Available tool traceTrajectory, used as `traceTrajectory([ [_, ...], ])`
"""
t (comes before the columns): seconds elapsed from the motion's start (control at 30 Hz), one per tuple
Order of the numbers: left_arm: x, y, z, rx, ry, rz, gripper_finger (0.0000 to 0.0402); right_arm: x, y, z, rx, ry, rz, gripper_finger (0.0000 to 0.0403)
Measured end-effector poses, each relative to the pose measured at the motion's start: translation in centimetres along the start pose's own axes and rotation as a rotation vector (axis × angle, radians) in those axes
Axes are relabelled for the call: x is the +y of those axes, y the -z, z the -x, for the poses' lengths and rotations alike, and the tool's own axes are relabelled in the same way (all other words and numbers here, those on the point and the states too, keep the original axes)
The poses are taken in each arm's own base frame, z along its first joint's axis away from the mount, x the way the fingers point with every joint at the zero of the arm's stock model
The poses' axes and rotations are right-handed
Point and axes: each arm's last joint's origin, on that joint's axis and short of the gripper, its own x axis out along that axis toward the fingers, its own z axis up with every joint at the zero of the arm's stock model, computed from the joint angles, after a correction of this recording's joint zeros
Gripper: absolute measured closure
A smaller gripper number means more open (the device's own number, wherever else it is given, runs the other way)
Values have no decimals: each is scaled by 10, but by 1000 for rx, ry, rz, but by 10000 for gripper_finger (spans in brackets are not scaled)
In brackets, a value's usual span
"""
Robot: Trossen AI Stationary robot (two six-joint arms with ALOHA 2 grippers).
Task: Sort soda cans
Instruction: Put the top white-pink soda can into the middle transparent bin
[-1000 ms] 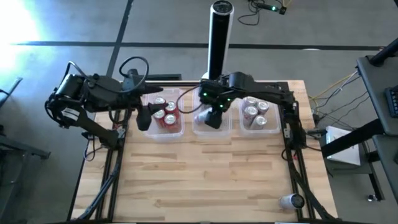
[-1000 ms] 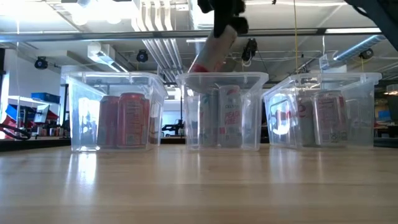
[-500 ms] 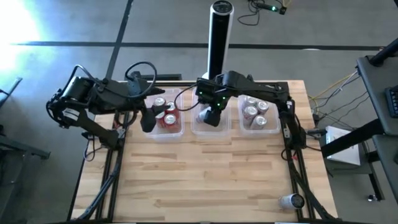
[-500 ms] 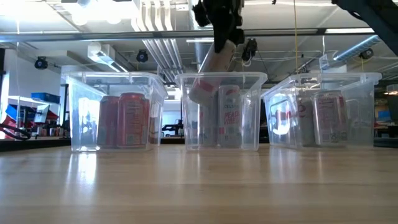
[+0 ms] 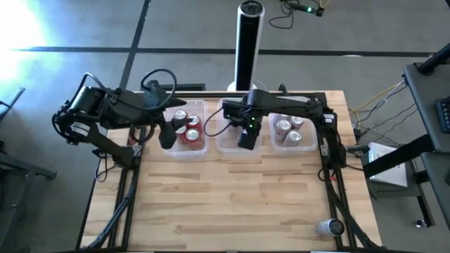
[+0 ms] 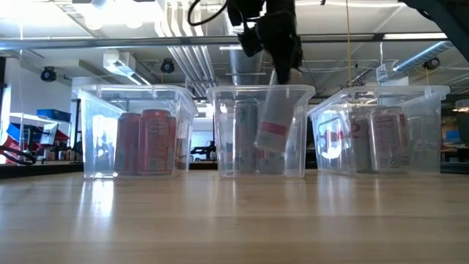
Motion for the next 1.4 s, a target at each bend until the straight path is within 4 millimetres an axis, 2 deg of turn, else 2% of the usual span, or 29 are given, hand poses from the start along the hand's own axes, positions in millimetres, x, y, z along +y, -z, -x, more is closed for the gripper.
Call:
traceTrajectory([
  [0.5, 1, -3, 0, -37, -40, 47, 141, -2, 4, -17, 57, 15, -18, 131],
  [0.8, -2, -6, 0, -54, 12, 68, 141, -3, 8, -40, 131, 24, -4, 113],
  [1.03, -3, -6, 0, -49, 50, 42, 141, -2, 6, -43, 112, 22, -17, 94],
  [1.23, -3, -6, -1, -47, 50, 38, 141, 0, 1, -27, 34, 15, -14, 90],
  [1.4, -5, -5, -1, -34, 93, 33, 141, 2, 3, 4, -61, 3, -15, 86],
])
